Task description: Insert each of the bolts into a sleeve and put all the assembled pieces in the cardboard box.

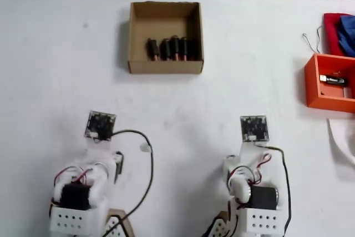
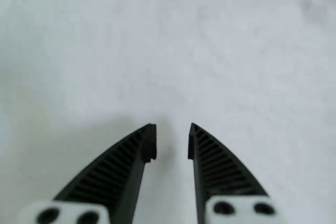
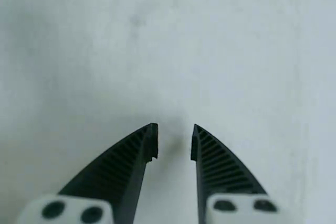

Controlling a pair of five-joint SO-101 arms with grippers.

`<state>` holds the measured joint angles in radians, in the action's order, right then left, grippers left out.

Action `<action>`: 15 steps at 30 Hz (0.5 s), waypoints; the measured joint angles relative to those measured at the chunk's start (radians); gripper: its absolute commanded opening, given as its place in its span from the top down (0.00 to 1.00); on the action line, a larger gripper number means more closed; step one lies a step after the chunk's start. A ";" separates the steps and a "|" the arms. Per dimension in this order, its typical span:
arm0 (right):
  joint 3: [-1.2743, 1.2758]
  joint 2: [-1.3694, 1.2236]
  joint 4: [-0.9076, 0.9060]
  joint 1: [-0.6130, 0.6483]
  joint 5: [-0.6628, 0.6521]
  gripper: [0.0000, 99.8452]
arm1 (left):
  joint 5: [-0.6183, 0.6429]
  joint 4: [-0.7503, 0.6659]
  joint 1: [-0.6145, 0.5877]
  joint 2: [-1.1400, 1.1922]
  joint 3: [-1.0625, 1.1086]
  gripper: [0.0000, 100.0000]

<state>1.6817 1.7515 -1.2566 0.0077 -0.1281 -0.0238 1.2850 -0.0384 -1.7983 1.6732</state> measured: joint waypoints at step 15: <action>0.000 0.000 0.000 0.009 0.000 0.90 | 0.000 0.000 -0.002 0.000 0.000 0.88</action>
